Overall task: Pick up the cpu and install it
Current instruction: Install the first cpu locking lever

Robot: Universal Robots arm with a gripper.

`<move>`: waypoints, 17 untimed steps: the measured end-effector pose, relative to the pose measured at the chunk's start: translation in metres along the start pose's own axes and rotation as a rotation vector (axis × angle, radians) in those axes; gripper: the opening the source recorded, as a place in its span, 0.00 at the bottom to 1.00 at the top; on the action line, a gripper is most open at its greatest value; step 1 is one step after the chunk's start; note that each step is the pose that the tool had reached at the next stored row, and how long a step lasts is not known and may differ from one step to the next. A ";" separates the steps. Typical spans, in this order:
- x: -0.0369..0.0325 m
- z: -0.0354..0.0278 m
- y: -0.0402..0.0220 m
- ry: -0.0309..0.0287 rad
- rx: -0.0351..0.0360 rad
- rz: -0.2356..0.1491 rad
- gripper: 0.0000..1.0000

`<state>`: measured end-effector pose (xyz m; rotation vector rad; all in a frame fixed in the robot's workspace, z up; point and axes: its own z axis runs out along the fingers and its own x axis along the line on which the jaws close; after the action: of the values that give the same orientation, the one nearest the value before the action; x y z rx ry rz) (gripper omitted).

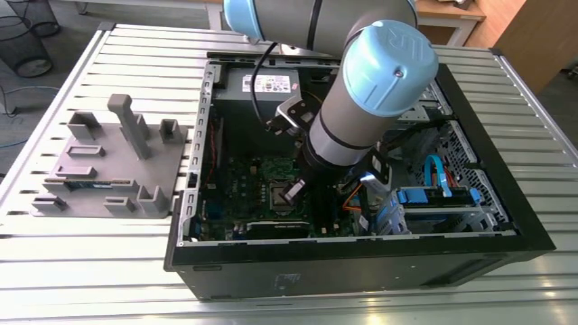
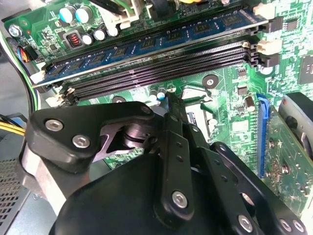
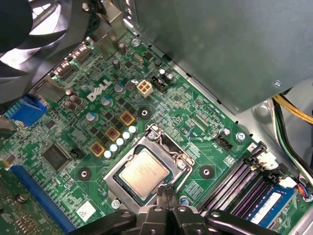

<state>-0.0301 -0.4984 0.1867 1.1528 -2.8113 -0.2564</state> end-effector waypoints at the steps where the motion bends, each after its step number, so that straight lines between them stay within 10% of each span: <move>1: 0.0001 0.0000 -0.0001 0.0011 0.0001 -0.006 0.11; 17: 0.0048 -0.0002 -0.0011 0.0062 0.0031 -0.042 0.11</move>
<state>-0.0327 -0.5026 0.1867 1.2126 -2.7855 -0.2513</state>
